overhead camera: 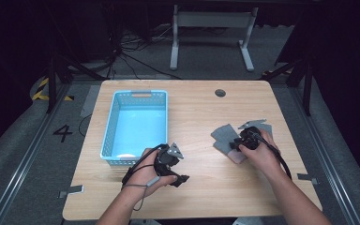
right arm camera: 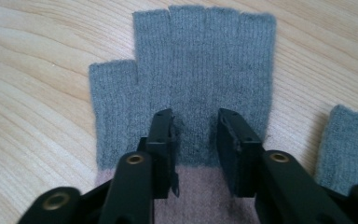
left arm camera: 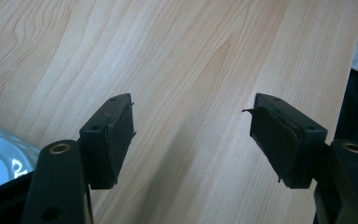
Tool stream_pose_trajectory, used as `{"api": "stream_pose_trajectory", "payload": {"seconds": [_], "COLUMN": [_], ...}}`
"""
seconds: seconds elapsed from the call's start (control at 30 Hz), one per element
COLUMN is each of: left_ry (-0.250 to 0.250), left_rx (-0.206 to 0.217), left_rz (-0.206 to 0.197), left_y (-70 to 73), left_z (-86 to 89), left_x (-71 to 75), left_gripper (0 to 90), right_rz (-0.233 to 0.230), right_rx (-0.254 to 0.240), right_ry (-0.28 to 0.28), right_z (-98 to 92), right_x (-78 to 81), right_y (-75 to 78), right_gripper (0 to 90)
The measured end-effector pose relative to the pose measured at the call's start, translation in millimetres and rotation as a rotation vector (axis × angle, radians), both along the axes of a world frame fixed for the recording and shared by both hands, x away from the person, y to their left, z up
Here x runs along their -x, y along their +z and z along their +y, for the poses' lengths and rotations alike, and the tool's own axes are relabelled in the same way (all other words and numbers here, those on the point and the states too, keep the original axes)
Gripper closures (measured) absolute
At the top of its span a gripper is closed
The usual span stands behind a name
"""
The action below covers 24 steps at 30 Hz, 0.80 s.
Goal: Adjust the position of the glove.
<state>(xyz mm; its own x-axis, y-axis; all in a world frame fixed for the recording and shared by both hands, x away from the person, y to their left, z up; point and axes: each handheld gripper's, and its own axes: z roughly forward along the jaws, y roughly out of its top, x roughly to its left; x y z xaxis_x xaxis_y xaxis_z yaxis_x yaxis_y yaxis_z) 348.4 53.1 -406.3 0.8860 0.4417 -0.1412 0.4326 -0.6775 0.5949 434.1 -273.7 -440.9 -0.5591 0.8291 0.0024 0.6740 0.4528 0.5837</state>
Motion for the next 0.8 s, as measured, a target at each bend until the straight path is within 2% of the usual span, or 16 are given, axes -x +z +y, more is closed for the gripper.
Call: {"api": "stream_pose_trajectory", "payload": {"seconds": [0.03, 0.23, 0.53, 0.8], "left_ry": [0.000, -0.005, 0.000, 0.005], "left_rx": [0.002, -0.003, 0.002, 0.008], "left_rz": [-0.001, 0.001, 0.004, -0.001], "left_y": [-0.7, -1.0, -1.3, 0.8], "left_z": [-0.6, -0.8, -0.6, 1.1], "left_x": [0.0, -0.2, -0.3, -0.1], "left_gripper": [30.9, 30.8, 30.8, 30.8], "right_rz": [0.000, -0.001, -0.020, -0.050], "right_rx": [0.002, -0.011, -0.032, -0.063], "right_ry": [0.006, 0.009, 0.031, 0.076], "right_z": [-0.5, -2.6, -3.0, -2.3], "right_x": [-0.7, -1.2, 3.9, 16.3], "right_y": [0.4, 1.5, 11.6, 32.1], "right_gripper": [75.1, 84.2, 85.4, 85.1]}}
